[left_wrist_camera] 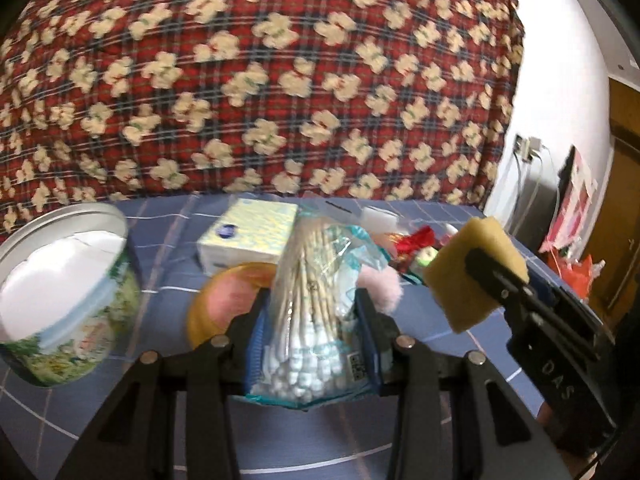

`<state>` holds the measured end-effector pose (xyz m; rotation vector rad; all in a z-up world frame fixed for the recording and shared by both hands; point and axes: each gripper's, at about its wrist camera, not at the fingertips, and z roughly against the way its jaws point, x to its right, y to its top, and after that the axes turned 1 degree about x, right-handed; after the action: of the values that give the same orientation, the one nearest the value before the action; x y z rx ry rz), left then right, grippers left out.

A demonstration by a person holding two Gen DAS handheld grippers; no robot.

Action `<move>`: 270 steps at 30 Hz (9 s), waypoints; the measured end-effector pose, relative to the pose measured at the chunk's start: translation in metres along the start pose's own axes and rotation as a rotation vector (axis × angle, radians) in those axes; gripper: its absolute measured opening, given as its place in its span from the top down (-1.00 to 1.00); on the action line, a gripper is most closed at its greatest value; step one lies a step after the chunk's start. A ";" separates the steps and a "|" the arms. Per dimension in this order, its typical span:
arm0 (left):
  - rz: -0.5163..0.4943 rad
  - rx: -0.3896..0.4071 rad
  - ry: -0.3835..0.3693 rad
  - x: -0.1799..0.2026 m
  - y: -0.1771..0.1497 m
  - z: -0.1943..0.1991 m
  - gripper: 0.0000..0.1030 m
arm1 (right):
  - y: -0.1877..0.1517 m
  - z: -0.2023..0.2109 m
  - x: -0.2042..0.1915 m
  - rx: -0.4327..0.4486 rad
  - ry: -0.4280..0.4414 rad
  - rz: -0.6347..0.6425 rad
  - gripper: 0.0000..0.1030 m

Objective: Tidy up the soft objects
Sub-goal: 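Carry the swab bag and sponge over the round tin with both grippers, then open the left gripper to drop the swab bag while the right drops the sponge into the tin, then withdraw both grippers from the tin back toward the remaining items, then grasp the white rolled towel with the right gripper while the left grasps the pink puff, then carry the white roll and pink puff over the round tin with both grippers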

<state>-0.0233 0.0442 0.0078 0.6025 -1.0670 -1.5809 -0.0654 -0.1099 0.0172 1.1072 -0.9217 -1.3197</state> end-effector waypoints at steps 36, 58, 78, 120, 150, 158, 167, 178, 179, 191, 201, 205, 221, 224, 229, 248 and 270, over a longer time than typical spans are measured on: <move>0.272 0.028 0.526 -0.251 -0.004 0.036 0.24 | 0.001 -0.160 -0.264 -0.214 0.398 0.175 0.21; 0.307 0.031 0.611 -0.268 -0.008 0.024 -0.67 | -0.010 -0.186 -0.247 -0.289 0.480 0.093 -0.27; 0.242 0.216 0.836 -0.235 -0.010 0.052 -0.99 | 0.004 -0.140 -0.219 0.005 0.235 0.162 -0.47; 0.056 0.220 0.504 -0.075 -0.010 0.021 -0.99 | 0.003 -0.069 0.014 -0.082 -0.156 0.066 -0.48; -0.156 0.139 0.269 0.041 -0.011 -0.012 -1.00 | -0.021 -0.115 0.144 -0.539 -0.235 -0.180 -0.60; -0.187 0.120 0.268 0.052 -0.010 -0.020 -1.00 | -0.026 -0.118 0.151 -0.566 -0.191 -0.180 -0.57; -0.221 0.108 0.245 0.069 -0.007 -0.031 -1.00 | -0.005 -0.073 0.152 -0.297 -0.201 -0.185 -0.55; -0.261 -0.057 0.151 0.115 0.020 -0.102 -0.99 | 0.011 -0.028 0.174 0.012 -0.358 -0.249 -0.56; -0.273 -0.074 0.162 0.119 0.022 -0.111 -0.99 | 0.012 -0.028 0.174 0.012 -0.356 -0.252 -0.56; -0.165 -0.263 0.231 0.105 0.022 -0.173 -0.88 | 0.012 -0.031 0.173 0.003 -0.327 -0.246 -0.56; -0.077 -0.363 0.166 0.099 0.015 -0.188 -0.22 | 0.011 -0.034 0.173 -0.009 -0.326 -0.254 -0.56; -0.022 -0.346 0.149 0.091 0.014 -0.184 0.12 | 0.010 -0.034 0.173 -0.005 -0.335 -0.256 -0.56; -0.059 -0.050 -0.018 0.093 0.019 -0.114 0.36 | 0.013 -0.028 0.161 0.042 -0.374 -0.191 -0.56; -0.062 -0.039 -0.030 0.093 0.018 -0.111 0.36 | 0.013 -0.028 0.160 0.043 -0.377 -0.181 -0.56; -0.091 -0.029 -0.026 0.100 0.013 -0.104 0.36 | 0.013 -0.026 0.153 0.053 -0.383 -0.138 -0.56; -0.109 0.019 -0.003 0.072 0.000 -0.060 0.36 | 0.008 -0.015 0.103 0.059 -0.309 -0.074 -0.56; -0.037 0.129 0.125 -0.016 0.008 -0.002 0.36 | 0.020 -0.033 -0.028 0.040 -0.037 0.029 -0.56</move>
<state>-0.0133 0.0585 0.0112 0.8016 -1.0741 -1.4933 -0.0309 -0.0807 0.0302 1.0989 -0.9918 -1.3072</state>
